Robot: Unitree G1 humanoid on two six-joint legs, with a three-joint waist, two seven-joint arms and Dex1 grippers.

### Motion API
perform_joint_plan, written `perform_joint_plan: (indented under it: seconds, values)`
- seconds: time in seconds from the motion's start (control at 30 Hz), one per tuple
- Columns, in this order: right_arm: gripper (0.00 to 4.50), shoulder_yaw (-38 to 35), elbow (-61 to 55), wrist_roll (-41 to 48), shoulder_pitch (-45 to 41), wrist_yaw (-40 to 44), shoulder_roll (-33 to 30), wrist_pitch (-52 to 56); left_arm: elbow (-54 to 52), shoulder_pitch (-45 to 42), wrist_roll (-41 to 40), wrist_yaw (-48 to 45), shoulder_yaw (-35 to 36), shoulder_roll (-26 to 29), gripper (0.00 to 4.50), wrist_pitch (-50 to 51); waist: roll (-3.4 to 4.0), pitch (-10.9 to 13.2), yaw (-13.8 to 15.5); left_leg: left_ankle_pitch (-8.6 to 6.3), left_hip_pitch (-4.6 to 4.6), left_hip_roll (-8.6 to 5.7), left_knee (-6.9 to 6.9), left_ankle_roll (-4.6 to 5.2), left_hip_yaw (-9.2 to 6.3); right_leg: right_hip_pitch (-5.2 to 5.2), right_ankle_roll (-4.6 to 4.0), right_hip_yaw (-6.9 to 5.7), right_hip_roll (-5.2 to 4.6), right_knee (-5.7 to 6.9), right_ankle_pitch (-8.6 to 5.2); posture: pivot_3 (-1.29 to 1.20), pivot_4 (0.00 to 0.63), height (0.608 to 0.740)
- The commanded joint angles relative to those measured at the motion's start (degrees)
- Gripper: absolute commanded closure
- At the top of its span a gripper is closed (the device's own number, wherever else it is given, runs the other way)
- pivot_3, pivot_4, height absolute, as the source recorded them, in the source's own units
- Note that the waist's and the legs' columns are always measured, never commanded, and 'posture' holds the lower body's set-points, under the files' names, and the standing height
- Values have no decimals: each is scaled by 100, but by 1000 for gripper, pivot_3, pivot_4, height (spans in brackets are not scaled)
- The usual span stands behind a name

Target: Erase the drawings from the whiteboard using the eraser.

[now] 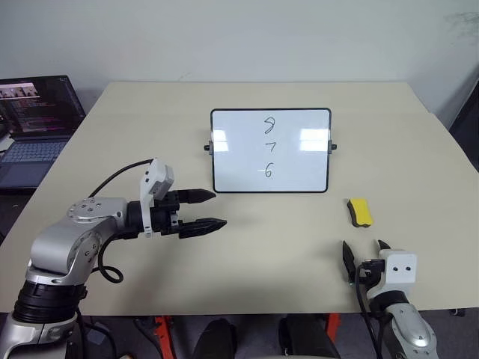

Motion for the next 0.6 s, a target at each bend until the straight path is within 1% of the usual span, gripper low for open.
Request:
perform_joint_plan:
  seconds: [0.03, 0.23, 0.43, 0.6]
  values:
    - [22, 83, 217, 37, 3, 4, 21, 18, 7, -139, 19, -106, 21, -7, 0, -147, -10, -6, -3, 0, 0, 0, 0, 0, 0, 0, 0, 0, 0, 0, 0, 0, 150, 740]
    - [22, 105, 623, 256, -26, 123, 71, -51, 126, -182, 101, -233, -20, -21, 0, -253, -68, -41, -8, 0, 6, 5, 0, 0, 0, 4, 0, 0, 2, 1, 1, 0, 150, 740]
    - [22, 135, 865, 280, -55, 156, 83, -196, 260, -267, 183, -327, -75, -67, 0, -351, -106, -65, -10, 0, 11, 8, 1, 0, 1, 7, -2, 0, 5, 0, 1, 0, 150, 740]
    - [22, 87, 914, 371, -69, 190, 94, -207, 322, -309, 194, -370, -103, -89, 0, -393, -109, -67, -12, 0, 13, 10, 1, 0, 0, 8, -2, 0, 5, 0, 1, 0, 150, 740]
